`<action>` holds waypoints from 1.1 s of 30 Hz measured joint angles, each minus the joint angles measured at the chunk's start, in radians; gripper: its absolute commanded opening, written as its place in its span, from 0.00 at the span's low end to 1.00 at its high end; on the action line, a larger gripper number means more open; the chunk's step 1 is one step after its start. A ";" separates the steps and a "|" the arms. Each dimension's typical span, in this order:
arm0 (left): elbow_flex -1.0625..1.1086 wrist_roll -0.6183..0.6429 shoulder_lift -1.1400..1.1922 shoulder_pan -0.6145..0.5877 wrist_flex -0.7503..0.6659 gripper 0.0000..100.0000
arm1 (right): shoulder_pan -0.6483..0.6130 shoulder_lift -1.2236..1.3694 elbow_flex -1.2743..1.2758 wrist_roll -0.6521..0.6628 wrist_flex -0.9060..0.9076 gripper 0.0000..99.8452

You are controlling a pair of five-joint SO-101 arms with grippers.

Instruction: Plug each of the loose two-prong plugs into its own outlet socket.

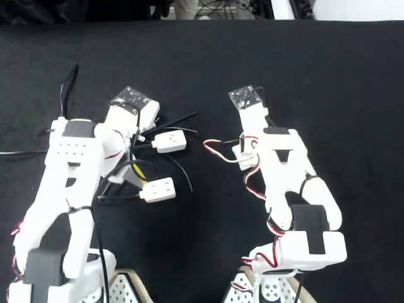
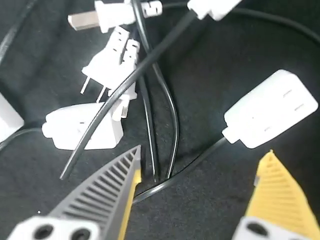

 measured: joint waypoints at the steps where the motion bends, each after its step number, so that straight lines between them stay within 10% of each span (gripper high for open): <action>1: 0.000 0.006 -0.009 0.000 0.000 0.35 | 0.000 0.000 0.000 0.000 0.000 0.01; 7: 0.052 -0.023 -0.038 0.000 0.000 0.32 | 0.000 0.000 0.000 0.000 0.000 0.01; 12: 0.072 -0.061 -0.038 0.000 0.002 0.11 | 0.000 0.000 0.000 0.000 0.000 0.01; 26: 0.011 -0.080 -0.038 0.170 0.002 0.21 | 0.000 0.000 0.000 0.000 0.000 0.01; 33: 0.031 -0.359 -0.038 0.318 0.000 0.32 | 0.000 0.000 0.000 0.000 0.000 0.01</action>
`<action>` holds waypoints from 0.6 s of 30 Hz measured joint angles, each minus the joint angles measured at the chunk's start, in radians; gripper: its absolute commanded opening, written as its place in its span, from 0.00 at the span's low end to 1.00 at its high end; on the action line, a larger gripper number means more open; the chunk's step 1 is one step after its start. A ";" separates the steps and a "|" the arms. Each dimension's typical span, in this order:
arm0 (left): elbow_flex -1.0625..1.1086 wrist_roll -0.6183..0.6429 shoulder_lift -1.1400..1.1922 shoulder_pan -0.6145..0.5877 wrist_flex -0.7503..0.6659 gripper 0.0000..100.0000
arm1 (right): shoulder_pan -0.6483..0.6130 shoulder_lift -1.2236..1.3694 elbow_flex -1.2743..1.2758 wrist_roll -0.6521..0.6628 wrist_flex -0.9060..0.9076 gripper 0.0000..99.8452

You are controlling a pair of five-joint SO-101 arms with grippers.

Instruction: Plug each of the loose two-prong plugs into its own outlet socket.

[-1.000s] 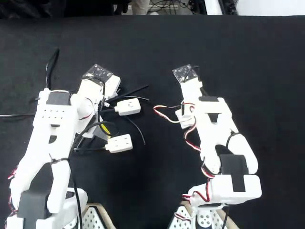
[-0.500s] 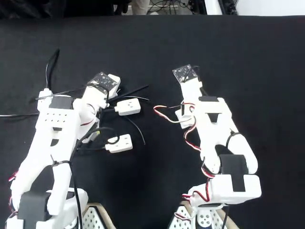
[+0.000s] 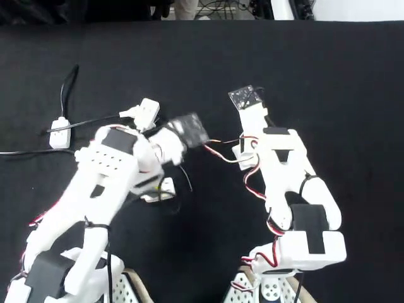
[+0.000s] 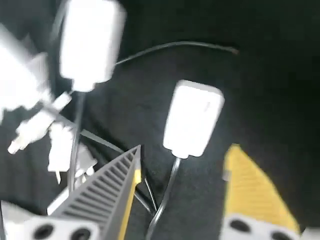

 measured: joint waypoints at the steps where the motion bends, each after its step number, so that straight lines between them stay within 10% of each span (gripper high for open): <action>1: 0.015 -0.066 0.000 0.006 0.000 0.32 | 0.000 0.000 0.000 0.000 -0.003 0.01; 18: 0.014 -0.341 0.342 -0.051 -0.195 0.32 | 0.000 0.000 0.012 0.000 -0.012 0.01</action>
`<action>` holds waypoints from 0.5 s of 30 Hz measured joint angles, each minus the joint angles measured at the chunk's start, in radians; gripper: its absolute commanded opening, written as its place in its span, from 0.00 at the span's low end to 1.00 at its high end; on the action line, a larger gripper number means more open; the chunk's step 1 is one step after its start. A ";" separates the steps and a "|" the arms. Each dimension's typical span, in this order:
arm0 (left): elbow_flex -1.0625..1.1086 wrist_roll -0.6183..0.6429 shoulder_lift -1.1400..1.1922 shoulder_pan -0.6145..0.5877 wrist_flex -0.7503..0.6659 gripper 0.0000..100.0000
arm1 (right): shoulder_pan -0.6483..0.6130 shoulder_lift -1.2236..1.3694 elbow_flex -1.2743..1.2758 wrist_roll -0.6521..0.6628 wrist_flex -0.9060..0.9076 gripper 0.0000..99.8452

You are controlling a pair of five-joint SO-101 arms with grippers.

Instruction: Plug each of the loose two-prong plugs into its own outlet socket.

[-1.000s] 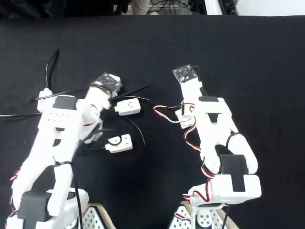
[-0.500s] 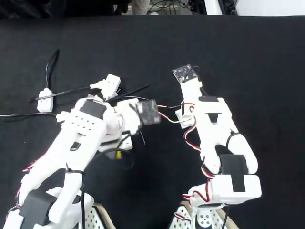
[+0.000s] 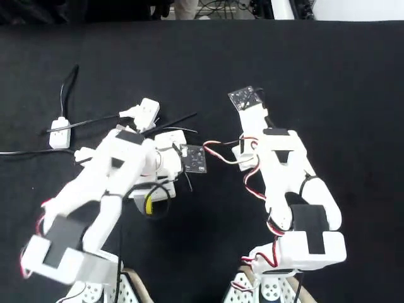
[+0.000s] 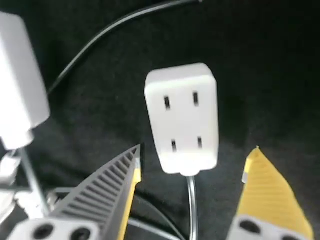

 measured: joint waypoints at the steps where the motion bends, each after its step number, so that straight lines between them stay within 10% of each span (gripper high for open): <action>1: -0.020 0.017 0.034 0.000 0.000 0.31 | 0.000 0.000 0.000 0.000 0.000 0.01; 9: -0.078 0.144 0.098 0.000 0.008 0.08 | 0.000 0.000 0.000 0.000 0.000 0.01; 15: -0.080 0.282 0.075 0.000 0.051 0.21 | 0.000 0.000 0.002 0.000 0.000 0.01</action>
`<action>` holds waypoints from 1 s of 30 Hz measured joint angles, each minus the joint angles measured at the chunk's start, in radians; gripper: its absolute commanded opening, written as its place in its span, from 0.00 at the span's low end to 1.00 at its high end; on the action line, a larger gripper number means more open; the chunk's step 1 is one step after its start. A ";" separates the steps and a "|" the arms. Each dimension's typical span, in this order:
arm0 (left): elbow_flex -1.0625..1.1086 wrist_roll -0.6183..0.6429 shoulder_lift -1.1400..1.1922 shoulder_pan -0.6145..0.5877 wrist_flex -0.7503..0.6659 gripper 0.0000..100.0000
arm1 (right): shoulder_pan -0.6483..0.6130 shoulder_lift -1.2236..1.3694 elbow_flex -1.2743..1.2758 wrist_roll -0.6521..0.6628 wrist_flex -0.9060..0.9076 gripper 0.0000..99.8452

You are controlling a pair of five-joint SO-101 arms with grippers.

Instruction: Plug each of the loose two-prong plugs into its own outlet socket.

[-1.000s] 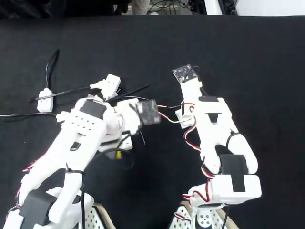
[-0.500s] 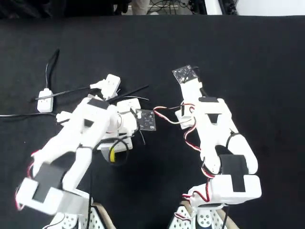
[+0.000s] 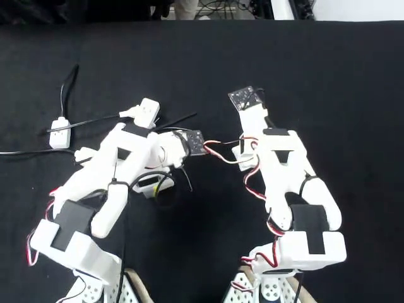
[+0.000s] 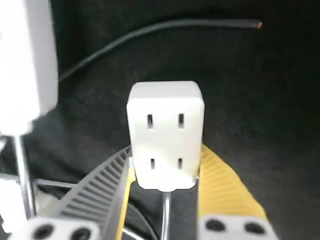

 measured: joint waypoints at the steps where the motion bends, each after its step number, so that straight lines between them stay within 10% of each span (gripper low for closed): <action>1: 0.000 0.014 -0.009 0.000 0.028 0.23 | 0.000 0.000 0.000 0.000 0.000 0.01; 10: -0.002 0.267 -0.153 -0.089 0.212 0.29 | 0.000 0.000 0.000 0.000 0.000 0.01; 20: 0.037 0.394 -0.535 -0.700 0.285 0.29 | -0.074 -0.009 -0.423 0.043 0.493 0.02; 30: 0.554 0.460 -0.818 -0.967 -0.112 0.29 | -0.313 0.305 -1.010 0.011 0.678 0.02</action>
